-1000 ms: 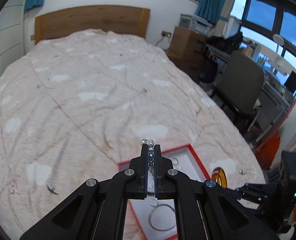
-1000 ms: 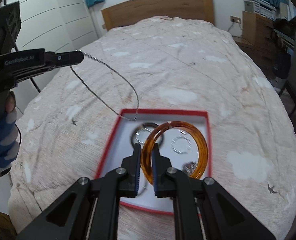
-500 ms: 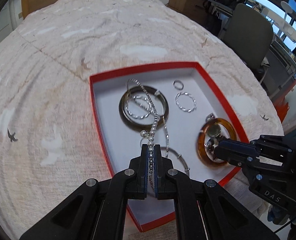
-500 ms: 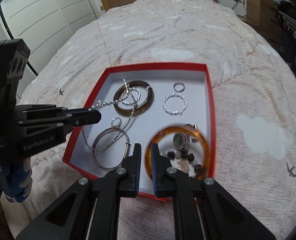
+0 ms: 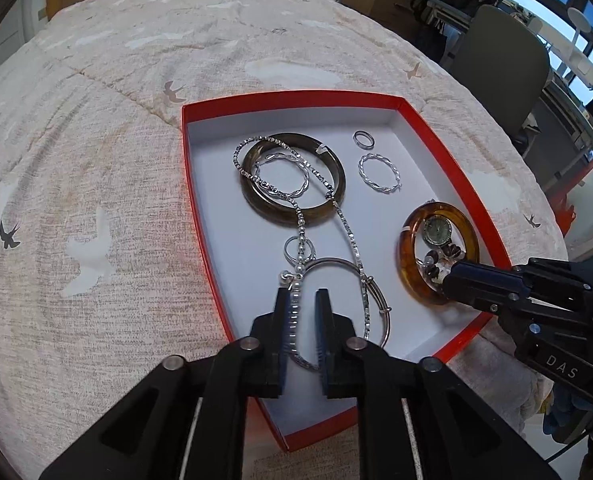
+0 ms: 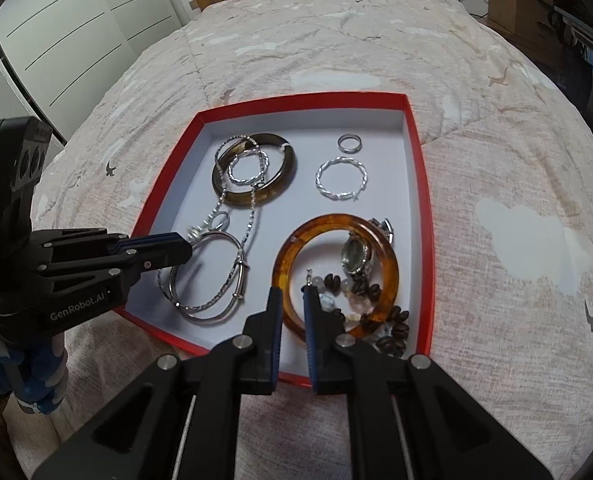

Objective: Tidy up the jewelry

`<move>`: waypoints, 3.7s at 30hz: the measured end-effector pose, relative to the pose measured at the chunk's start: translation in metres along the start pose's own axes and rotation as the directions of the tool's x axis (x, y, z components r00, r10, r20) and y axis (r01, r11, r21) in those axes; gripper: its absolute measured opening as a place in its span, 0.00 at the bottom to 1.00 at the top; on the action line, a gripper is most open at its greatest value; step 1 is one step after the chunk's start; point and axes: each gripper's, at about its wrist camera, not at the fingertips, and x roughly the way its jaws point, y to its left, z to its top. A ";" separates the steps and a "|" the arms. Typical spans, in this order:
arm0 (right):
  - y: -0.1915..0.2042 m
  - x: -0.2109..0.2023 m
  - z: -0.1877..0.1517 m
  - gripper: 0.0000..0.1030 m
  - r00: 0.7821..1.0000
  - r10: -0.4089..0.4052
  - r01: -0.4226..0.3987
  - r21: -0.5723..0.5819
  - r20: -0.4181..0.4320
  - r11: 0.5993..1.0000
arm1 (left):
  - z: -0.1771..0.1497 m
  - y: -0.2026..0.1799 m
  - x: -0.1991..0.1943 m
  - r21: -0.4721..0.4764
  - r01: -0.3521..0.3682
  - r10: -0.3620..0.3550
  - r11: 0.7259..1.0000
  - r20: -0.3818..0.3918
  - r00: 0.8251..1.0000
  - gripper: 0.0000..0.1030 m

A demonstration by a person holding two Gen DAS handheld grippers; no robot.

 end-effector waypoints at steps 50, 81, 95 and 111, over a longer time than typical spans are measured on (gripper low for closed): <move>0.187 -0.172 -0.096 0.69 0.944 -0.154 0.133 0.090 0.293 0.987 | -0.161 0.050 -0.287 -0.187 -0.317 0.365 0.930 0.360 0.858 0.88; 0.182 -0.151 -0.108 0.69 0.954 -0.186 0.163 0.115 0.235 0.980 | -0.178 0.074 -0.285 -0.235 -0.308 0.373 0.922 0.326 0.868 0.99; 0.179 -0.142 -0.108 0.69 0.959 -0.187 0.164 0.121 0.213 0.979 | -0.178 0.078 -0.276 -0.230 -0.301 0.363 0.925 0.305 0.881 0.99; 0.173 -0.135 -0.109 0.69 0.959 -0.204 0.182 0.123 0.195 0.976 | -0.177 0.083 -0.266 -0.224 -0.294 0.351 0.929 0.283 0.893 0.99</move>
